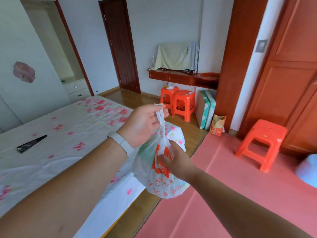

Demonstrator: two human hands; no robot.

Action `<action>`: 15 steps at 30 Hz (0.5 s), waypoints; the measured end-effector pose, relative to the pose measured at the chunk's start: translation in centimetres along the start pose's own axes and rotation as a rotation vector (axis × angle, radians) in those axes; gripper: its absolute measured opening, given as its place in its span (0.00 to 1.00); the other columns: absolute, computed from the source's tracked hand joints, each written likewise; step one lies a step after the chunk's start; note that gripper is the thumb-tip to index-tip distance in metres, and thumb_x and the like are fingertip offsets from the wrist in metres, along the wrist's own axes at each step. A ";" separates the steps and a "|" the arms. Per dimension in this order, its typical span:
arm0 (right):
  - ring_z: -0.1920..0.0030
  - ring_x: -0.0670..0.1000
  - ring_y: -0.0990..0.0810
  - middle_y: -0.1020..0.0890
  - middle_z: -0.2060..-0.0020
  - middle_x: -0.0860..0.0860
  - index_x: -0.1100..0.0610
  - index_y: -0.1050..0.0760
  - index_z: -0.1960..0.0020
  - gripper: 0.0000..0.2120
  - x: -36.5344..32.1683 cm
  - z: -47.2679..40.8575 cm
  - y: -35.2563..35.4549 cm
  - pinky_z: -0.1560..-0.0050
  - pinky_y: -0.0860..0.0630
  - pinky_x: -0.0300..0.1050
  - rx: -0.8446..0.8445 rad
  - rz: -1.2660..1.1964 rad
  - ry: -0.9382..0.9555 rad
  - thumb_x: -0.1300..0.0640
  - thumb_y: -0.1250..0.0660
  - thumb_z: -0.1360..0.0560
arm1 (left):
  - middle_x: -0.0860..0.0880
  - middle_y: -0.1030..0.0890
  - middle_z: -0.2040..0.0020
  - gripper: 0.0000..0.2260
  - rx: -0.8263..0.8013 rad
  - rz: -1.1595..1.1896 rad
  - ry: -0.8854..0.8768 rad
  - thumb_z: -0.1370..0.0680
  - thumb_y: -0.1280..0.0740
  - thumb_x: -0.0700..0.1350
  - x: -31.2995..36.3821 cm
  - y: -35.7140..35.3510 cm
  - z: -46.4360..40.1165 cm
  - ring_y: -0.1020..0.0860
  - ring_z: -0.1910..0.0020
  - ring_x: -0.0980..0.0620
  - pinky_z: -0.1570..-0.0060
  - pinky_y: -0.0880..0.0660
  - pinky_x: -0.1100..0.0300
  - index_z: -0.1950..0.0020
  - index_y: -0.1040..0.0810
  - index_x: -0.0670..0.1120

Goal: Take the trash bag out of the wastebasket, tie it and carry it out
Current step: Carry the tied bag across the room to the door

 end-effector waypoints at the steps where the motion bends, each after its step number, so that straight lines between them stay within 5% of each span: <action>1: 0.47 0.46 0.20 0.19 0.45 0.44 0.47 0.29 0.36 0.16 0.8 -1.2 0.7 0.47 0.26 0.40 0.015 0.022 -0.008 0.52 0.35 0.23 | 0.42 0.19 0.46 0.11 -0.026 0.000 0.009 0.23 0.37 0.41 -0.2 -0.4 -1.7 0.22 0.39 0.46 0.32 0.31 0.49 0.42 0.23 0.39; 15: 0.38 0.44 0.28 0.25 0.39 0.40 0.42 0.37 0.27 0.25 6.8 -18.6 10.2 0.42 0.32 0.41 0.241 0.237 -0.081 0.42 0.37 0.23 | 0.41 0.19 0.44 0.09 -0.351 0.018 0.093 0.22 0.38 0.41 1.2 -5.9 -24.1 0.23 0.36 0.44 0.29 0.35 0.47 0.46 0.21 0.41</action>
Point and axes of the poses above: each hand's wrist, its own z-axis away from the middle knuckle, its own y-axis out of the back of the hand, x = y × z, the point moved 3 cm from there along -z, towards the middle knuckle
